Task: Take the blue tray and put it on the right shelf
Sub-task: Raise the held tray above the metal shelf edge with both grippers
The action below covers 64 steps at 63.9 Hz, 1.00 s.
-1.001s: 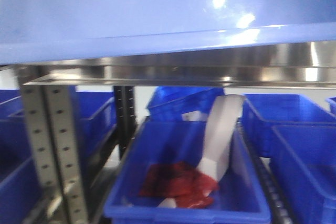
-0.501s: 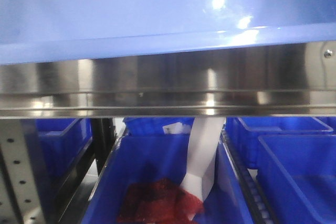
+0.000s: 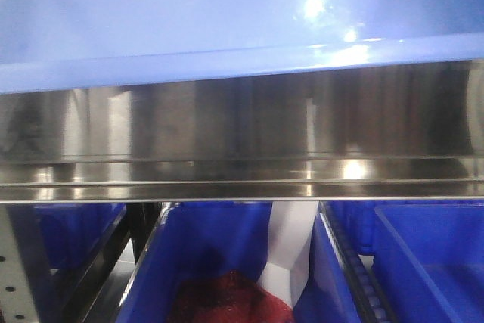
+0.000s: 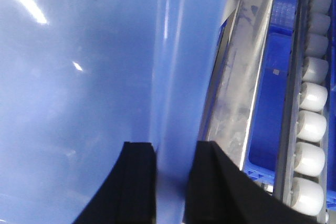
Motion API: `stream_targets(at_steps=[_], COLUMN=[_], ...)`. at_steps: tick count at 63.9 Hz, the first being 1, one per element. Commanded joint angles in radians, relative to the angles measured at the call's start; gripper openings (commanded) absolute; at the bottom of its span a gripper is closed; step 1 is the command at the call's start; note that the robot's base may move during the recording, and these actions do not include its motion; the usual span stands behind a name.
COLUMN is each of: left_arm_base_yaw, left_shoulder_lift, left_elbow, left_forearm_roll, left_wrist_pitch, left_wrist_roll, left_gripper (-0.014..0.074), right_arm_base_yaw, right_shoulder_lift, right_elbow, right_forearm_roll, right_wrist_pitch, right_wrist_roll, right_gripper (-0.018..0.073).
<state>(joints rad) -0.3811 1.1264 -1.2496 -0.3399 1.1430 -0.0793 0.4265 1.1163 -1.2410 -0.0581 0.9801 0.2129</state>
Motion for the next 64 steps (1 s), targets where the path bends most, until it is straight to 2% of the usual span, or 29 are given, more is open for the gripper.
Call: stream_targets(at_steps=[1,54,64], left_arm_base_yaw=[0.001,0.001,0.005], left_shoulder_lift=[-0.019,-0.019,-0.019], left_elbow=[-0.030,-0.030,-0.034], left_forearm_roll=[-0.013,-0.013,-0.025], left_wrist_pitch=[-0.046,-0.046,-0.112], left_wrist_roll=[0.008,0.008,0.008], left_gripper=[-0.0048,-0.0048,-0.0048], right_arm_base_yaw=[-0.006,-0.006,-0.006], right_shoulder_lift=[-0.019,-0.019,-0.019], right_elbow=[-0.028,-0.028,-0.035], right_forearm_roll=[-0.043,-0.043,-0.037], right_wrist_pitch=[-0.053,-0.050,-0.021], right_wrist_roll=[-0.022,-0.022,-0.022], right_gripper=[0.0059,0.0059,0.0059])
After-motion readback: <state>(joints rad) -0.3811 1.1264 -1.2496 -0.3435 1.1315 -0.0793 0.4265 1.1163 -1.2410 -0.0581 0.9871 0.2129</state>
